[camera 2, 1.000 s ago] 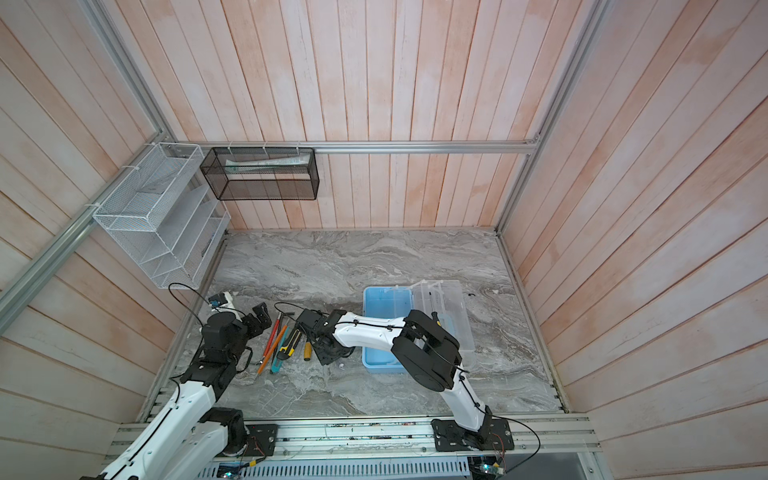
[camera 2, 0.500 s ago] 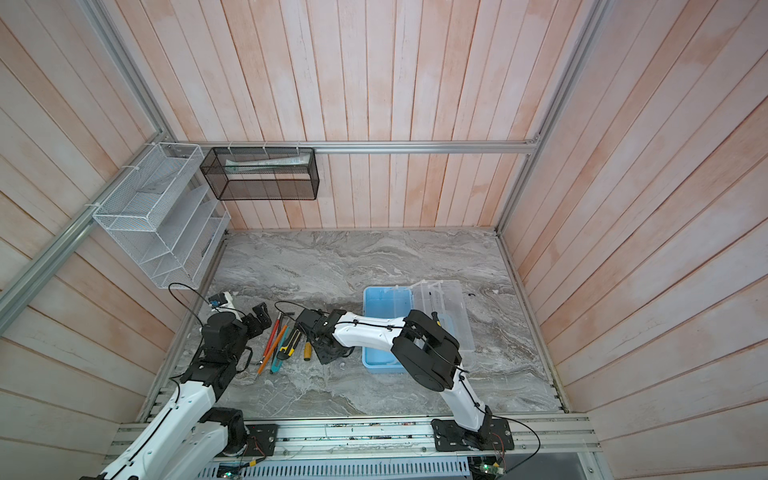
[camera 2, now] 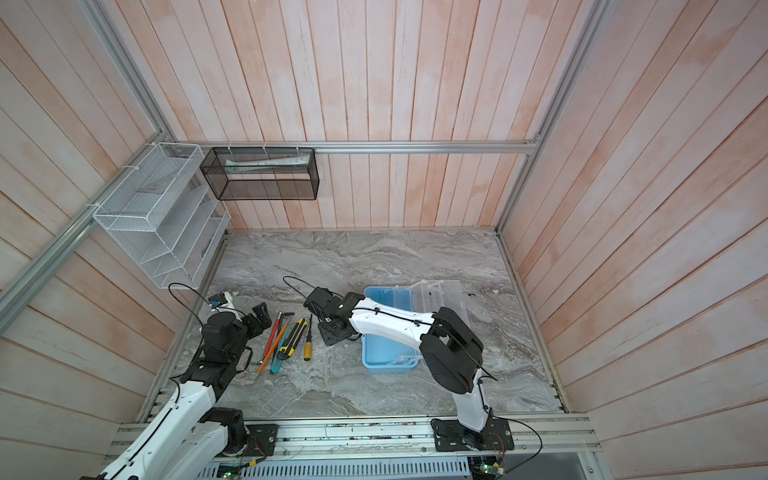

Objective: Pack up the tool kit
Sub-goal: 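Carry the clear-handled screwdriver over the clear lid with the right gripper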

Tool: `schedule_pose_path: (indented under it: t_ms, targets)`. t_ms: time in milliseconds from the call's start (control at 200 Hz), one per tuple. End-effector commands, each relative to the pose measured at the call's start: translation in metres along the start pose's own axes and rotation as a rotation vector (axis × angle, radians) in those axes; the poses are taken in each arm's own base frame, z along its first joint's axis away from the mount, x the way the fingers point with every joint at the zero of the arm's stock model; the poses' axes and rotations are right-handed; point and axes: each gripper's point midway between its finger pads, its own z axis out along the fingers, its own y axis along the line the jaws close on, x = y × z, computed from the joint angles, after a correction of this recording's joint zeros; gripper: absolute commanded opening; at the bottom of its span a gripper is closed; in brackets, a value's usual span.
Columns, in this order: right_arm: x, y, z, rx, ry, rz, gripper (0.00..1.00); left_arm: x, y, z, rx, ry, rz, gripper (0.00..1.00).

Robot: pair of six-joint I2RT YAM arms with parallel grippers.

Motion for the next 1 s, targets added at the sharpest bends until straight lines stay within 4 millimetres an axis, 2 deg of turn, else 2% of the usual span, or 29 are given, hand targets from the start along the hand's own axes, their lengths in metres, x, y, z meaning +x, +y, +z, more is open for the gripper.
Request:
schedule_pose_path:
  t_ms: [0,295,435,540,715,830,995]
  targets:
    - [-0.004,-0.025,-0.022,0.039,-0.025,-0.004,0.0,0.003,0.002,0.0,0.003,0.0,0.004,1.0]
    - [-0.011,-0.099,-0.077,0.111,-0.097,0.107,0.0,0.003,0.002,0.0,0.003,0.002,0.004,1.0]
    - [-0.006,-0.137,-0.108,0.19,-0.13,0.17,0.0,0.002,0.002,0.0,0.003,0.0,0.003,1.0]
    - [0.005,-0.169,-0.127,0.26,-0.141,0.222,0.0,0.002,0.001,0.0,0.004,0.001,0.004,1.0]
    - [0.032,-0.215,-0.146,0.345,-0.151,0.318,0.0,0.002,0.002,0.0,0.002,0.0,0.003,1.0]
    - [0.05,-0.236,-0.154,0.379,-0.14,0.379,0.0,0.003,0.002,0.0,0.002,0.002,0.003,1.0]
    - [0.073,-0.256,-0.149,0.425,-0.094,0.408,0.0,0.003,0.002,0.0,0.004,0.003,0.003,1.0]
